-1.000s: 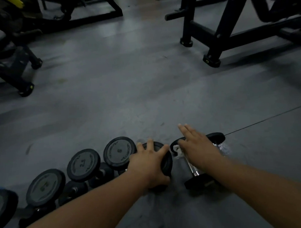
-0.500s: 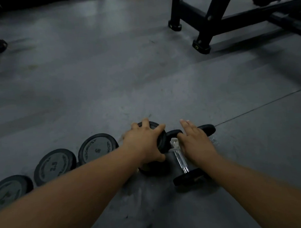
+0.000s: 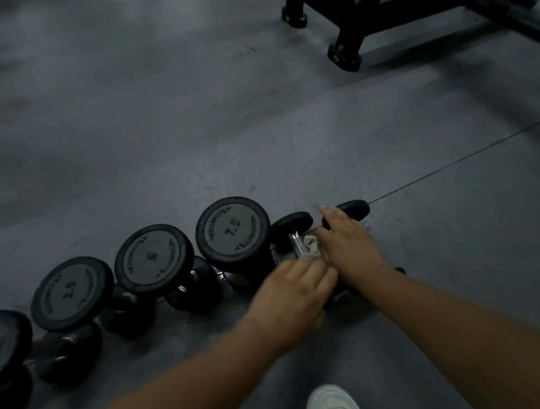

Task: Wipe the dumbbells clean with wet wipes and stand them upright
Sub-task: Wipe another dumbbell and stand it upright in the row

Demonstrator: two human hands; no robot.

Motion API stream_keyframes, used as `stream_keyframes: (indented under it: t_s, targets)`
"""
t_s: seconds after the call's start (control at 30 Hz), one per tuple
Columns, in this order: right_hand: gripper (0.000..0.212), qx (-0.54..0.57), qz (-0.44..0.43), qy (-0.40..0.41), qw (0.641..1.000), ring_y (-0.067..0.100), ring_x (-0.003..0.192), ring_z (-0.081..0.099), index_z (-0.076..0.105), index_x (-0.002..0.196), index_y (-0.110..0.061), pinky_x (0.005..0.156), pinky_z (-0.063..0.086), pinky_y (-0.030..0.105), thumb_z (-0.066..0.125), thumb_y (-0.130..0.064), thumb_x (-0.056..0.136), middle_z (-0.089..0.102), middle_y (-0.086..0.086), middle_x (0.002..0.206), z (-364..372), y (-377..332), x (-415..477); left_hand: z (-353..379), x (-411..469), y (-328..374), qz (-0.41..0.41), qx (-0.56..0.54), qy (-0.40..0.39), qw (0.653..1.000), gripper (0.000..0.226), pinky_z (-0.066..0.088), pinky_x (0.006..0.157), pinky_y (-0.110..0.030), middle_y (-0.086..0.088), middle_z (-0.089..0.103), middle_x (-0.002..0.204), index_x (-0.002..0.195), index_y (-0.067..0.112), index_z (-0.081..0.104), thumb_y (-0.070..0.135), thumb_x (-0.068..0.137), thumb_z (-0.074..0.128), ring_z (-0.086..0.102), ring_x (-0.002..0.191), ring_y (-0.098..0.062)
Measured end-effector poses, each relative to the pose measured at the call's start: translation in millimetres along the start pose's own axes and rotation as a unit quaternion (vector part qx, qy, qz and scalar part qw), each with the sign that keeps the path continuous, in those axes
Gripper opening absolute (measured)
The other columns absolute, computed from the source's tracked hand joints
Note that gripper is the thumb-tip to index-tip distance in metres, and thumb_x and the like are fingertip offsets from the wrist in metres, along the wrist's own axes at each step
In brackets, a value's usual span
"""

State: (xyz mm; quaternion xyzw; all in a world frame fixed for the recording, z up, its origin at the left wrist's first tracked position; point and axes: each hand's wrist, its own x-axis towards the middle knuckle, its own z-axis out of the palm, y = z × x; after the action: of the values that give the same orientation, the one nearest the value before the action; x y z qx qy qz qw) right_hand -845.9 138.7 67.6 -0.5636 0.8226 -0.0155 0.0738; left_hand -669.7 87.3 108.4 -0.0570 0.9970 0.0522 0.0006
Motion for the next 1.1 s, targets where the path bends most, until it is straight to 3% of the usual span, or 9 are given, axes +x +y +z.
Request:
stream_keyframes:
  t_s: [0.07, 0.17, 0.27, 0.4, 0.53, 0.73, 0.87, 1.0, 1.1]
  targets:
    - [0.033, -0.009, 0.007, 0.005, 1.0, 0.026, 0.147, 0.014, 0.056, 0.125, -0.022, 0.114, 0.023, 0.044, 0.053, -0.023, 0.092, 0.016, 0.009, 0.16, 3, 7, -6, 26, 7, 18, -0.082, -0.039, -0.066, 0.994, 0.06, 0.051, 0.079, -0.039, -0.007, 0.057, 0.115, 0.126, 0.013, 0.051, 0.042, 0.076, 0.067, 0.058, 0.101, -0.028]
    - [0.022, -0.018, 0.003, 0.006, 1.0, 0.03, 0.144, 0.025, 0.064, 0.108, -0.017, 0.109, 0.03, 0.047, 0.062, -0.02, 0.086, 0.027, 0.013, 0.156, 9, 15, -14, 50, 23, 21, -0.161, -0.06, -0.126, 0.977, 0.052, 0.049, 0.082, -0.041, -0.009, 0.055, 0.12, 0.129, 0.012, 0.048, 0.035, 0.086, 0.064, 0.058, 0.105, -0.03]
    - [0.021, -0.026, -0.012, -0.023, 0.999, 0.029, 0.147, 0.015, 0.061, 0.11, -0.018, 0.114, 0.022, 0.046, 0.057, -0.021, 0.089, 0.016, 0.012, 0.159, 15, 17, -17, 67, 31, 26, -0.156, -0.068, -0.114, 0.979, 0.03, 0.051, 0.071, -0.041, -0.009, 0.057, 0.117, 0.121, 0.013, 0.054, 0.018, 0.092, 0.055, 0.06, 0.102, -0.031]
    - [0.02, -0.033, -0.069, -0.05, 0.996, 0.025, 0.148, 0.01, 0.064, 0.108, -0.02, 0.114, 0.022, 0.044, 0.055, -0.025, 0.09, 0.013, 0.01, 0.16, 16, 13, -12, 75, 32, 30, -0.177, -0.07, -0.086, 0.978, 0.045, 0.051, 0.071, -0.04, -0.01, 0.052, 0.128, 0.138, 0.012, 0.043, 0.007, 0.093, 0.044, 0.056, 0.108, -0.033]
    - [0.02, -0.052, -0.1, -0.038, 0.993, 0.023, 0.146, 0.019, 0.065, 0.108, -0.021, 0.109, 0.028, 0.039, 0.061, -0.021, 0.088, 0.015, 0.008, 0.16, 15, 6, -11, 75, 11, 27, -0.192, -0.061, -0.074, 0.977, 0.044, 0.05, 0.071, -0.038, -0.006, 0.049, 0.127, 0.134, 0.016, 0.042, 0.006, 0.091, 0.044, 0.053, 0.109, -0.03]
    - [0.017, -0.043, -0.248, -0.028, 0.967, 0.032, 0.136, 0.041, 0.073, 0.091, -0.02, 0.098, 0.044, 0.044, 0.075, -0.019, 0.074, 0.042, 0.014, 0.148, 18, -35, -28, 70, -62, 15, -0.141, -0.041, -0.105, 0.984, 0.037, 0.046, 0.069, -0.037, -0.004, 0.049, 0.121, 0.127, 0.02, 0.047, 0.011, 0.091, 0.05, 0.049, 0.107, -0.029]
    - [0.016, -0.055, -0.383, -0.051, 0.921, 0.034, 0.128, 0.05, 0.074, 0.083, -0.022, 0.093, 0.048, 0.044, 0.079, -0.023, 0.068, 0.05, 0.014, 0.142, 11, -83, -54, 67, -135, 7, -0.059, -0.031, -0.094, 0.993, 0.032, 0.042, 0.047, -0.027, 0.003, 0.059, 0.088, 0.088, 0.024, 0.061, 0.021, 0.063, 0.081, 0.059, 0.074, -0.021]
    - [0.01, -0.097, -0.469, -0.07, 0.875, 0.031, 0.12, 0.056, 0.074, 0.079, -0.028, 0.085, 0.051, 0.038, 0.075, -0.029, 0.069, 0.057, 0.01, 0.134, 7, -136, -77, 74, -225, 4, -0.076, -0.023, -0.072, 0.994, 0.016, 0.046, 0.051, -0.028, 0.005, 0.059, 0.092, 0.09, 0.027, 0.057, 0.02, 0.077, 0.061, 0.058, 0.078, -0.02]
    - [0.008, -0.108, -0.427, -0.077, 0.895, 0.029, 0.097, 0.059, 0.071, 0.071, -0.026, 0.067, 0.047, 0.035, 0.071, -0.031, 0.065, 0.063, 0.005, 0.106, 14, -196, -101, 71, -290, 2, -0.117, -0.007, -0.056, 0.992, 0.011, 0.047, 0.061, -0.031, 0.003, 0.059, 0.088, 0.086, 0.027, 0.059, 0.019, 0.079, 0.058, 0.057, 0.079, -0.022]
